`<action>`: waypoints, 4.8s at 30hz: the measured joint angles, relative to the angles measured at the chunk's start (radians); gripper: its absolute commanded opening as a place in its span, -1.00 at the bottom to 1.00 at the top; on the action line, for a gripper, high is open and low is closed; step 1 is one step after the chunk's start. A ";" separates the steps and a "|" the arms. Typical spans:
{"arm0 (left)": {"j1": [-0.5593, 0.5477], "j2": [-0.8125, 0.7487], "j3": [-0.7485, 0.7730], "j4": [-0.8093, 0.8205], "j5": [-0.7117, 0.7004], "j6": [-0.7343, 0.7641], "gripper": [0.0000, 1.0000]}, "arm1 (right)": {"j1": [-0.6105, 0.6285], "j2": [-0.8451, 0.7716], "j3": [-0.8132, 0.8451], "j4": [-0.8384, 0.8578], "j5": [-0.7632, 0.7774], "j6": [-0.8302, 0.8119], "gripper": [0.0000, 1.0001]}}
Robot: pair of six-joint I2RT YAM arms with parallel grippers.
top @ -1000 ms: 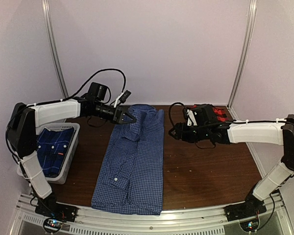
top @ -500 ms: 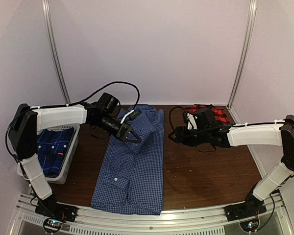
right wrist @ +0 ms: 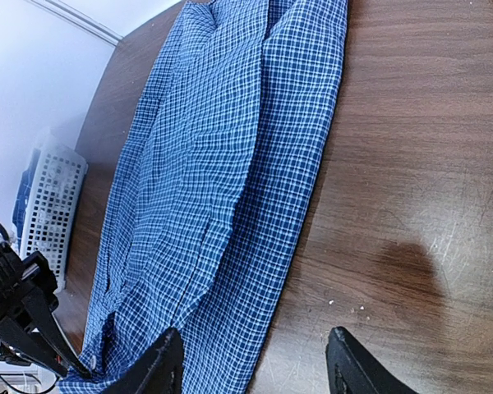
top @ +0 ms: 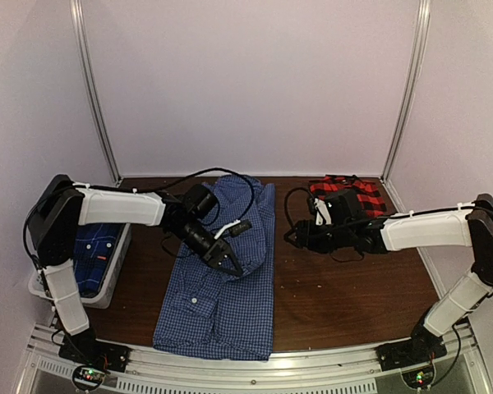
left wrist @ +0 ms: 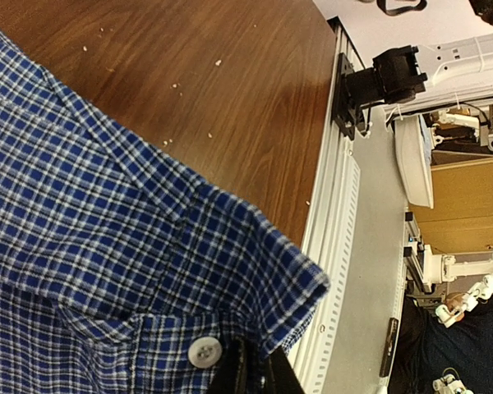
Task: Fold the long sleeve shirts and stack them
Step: Fold the sleeve at the center of the board, then smooth out the sleeve at the center of the board.
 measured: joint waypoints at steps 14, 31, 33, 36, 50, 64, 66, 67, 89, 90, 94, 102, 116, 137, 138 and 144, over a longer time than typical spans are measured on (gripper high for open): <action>-0.073 0.029 -0.032 -0.006 -0.021 0.001 -0.83 | 0.000 0.000 -0.013 0.031 -0.009 0.005 0.22; -0.083 0.031 -0.049 0.009 -0.123 -0.079 0.06 | 0.003 0.000 -0.030 0.045 -0.021 0.013 0.22; -0.077 0.018 -0.018 0.012 -0.174 -0.106 0.04 | 0.003 0.000 -0.030 0.043 -0.021 0.011 0.23; -0.047 -0.002 0.048 0.024 -0.253 -0.141 -0.03 | 0.003 0.000 -0.030 0.042 -0.020 0.009 0.23; 0.127 0.166 0.429 0.064 -0.537 -0.170 -0.03 | 0.003 -0.105 -0.045 -0.016 0.010 -0.002 0.24; 0.174 0.531 0.788 0.064 -0.649 -0.126 0.00 | 0.004 -0.213 -0.083 -0.074 0.035 0.000 0.25; 0.178 0.566 0.809 0.063 -0.659 -0.127 0.00 | 0.004 -0.225 -0.091 -0.077 0.039 0.003 0.25; 0.180 0.578 0.813 0.064 -0.662 -0.127 0.00 | 0.004 -0.230 -0.095 -0.079 0.040 0.003 0.25; 0.193 0.675 0.900 0.064 -0.597 -0.183 -0.89 | 0.006 -0.244 -0.141 -0.092 0.047 0.026 0.26; 0.193 0.675 0.899 0.064 -0.590 -0.184 -0.92 | 0.006 -0.244 -0.141 -0.092 0.047 0.026 0.26; 0.193 0.674 0.898 0.068 -0.577 -0.188 -1.00 | 0.006 -0.244 -0.141 -0.092 0.047 0.029 0.26; 0.193 0.620 0.797 0.116 -0.595 -0.196 -1.00 | 0.008 -0.244 -0.143 -0.090 0.047 0.030 0.25; 0.219 0.521 0.682 0.209 -0.638 -0.227 -0.71 | 0.010 -0.243 -0.154 -0.084 0.047 0.033 0.26; 0.225 0.436 0.609 0.237 -0.596 -0.283 -0.55 | 0.014 -0.159 -0.115 -0.067 0.046 0.027 0.27; 0.225 0.415 0.578 0.247 -0.586 -0.290 -0.57 | 0.014 -0.147 -0.100 -0.063 0.046 0.025 0.27; 0.225 0.370 0.474 0.321 -0.518 -0.329 -0.62 | 0.014 -0.088 -0.032 -0.037 0.042 0.013 0.26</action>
